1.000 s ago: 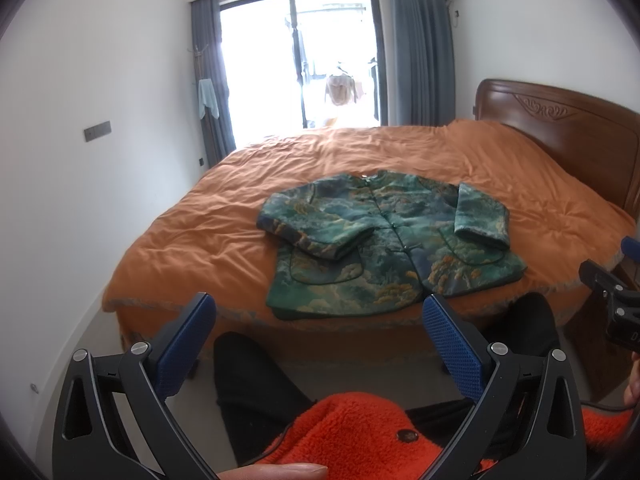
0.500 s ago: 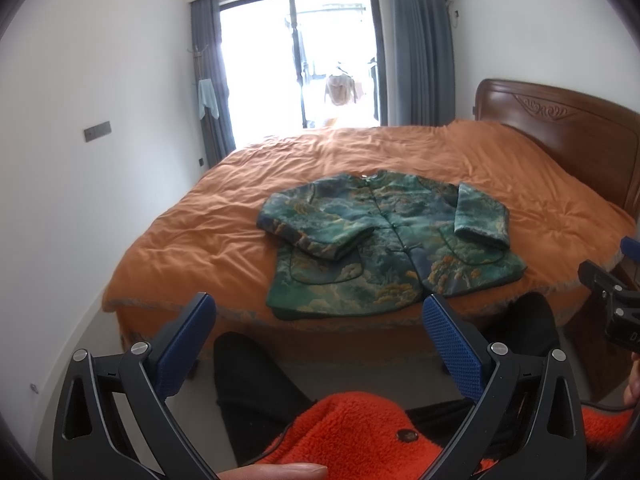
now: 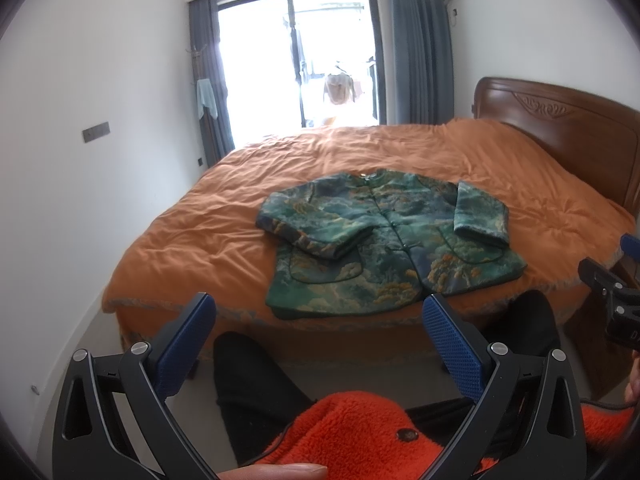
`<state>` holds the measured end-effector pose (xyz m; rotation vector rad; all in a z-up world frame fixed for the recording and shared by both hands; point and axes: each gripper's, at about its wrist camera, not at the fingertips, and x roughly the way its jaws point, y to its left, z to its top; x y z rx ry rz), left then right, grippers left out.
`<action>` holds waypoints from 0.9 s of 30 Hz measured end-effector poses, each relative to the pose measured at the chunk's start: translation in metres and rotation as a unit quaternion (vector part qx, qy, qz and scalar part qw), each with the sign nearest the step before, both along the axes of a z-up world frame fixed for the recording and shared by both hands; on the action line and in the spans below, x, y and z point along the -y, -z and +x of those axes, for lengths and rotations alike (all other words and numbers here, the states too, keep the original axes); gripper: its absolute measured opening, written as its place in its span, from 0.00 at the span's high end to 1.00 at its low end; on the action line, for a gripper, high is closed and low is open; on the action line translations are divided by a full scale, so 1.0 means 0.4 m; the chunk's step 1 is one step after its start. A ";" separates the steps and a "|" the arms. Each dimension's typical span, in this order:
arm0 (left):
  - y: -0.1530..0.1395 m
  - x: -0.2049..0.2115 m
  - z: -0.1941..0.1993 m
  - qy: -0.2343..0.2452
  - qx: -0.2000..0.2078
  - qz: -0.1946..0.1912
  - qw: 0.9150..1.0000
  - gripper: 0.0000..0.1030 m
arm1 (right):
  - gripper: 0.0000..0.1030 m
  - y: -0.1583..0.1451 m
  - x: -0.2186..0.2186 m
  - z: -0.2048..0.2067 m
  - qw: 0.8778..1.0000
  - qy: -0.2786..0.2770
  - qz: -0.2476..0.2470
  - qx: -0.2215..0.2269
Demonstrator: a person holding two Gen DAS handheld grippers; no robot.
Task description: Fold large clothes
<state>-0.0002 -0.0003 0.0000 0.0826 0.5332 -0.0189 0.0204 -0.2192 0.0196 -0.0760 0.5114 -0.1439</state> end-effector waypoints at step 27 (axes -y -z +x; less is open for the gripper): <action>0.011 0.010 -0.001 0.006 0.002 0.003 1.000 0.00 | 0.00 0.011 -0.005 -0.002 1.000 -0.008 -0.002 -0.004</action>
